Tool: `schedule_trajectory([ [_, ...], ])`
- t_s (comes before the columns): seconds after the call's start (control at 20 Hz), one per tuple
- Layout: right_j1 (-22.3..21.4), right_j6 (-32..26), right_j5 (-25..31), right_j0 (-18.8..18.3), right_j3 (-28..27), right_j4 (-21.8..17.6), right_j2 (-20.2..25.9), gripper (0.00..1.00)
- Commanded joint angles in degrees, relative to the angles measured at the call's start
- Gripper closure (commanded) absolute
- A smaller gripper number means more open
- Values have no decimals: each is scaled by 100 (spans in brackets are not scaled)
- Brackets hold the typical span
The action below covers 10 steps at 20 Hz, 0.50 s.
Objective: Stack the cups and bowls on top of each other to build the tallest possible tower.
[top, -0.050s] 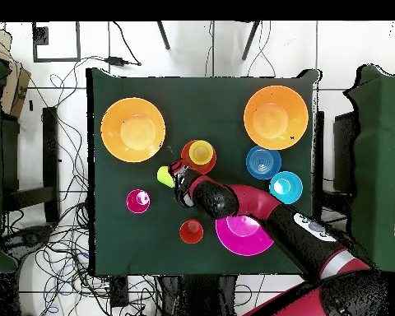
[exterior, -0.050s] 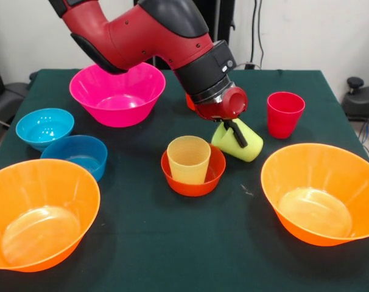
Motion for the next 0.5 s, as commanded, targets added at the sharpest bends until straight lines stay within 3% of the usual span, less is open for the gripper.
schedule_trajectory([
  [0.05, 305, -564, 180, 142, -613, -522, -341, 100],
  [0.35, 232, -462, 313, 168, -546, -383, -369, 100],
  [0.5, -68, -239, 320, 330, -405, -257, -490, 100],
])
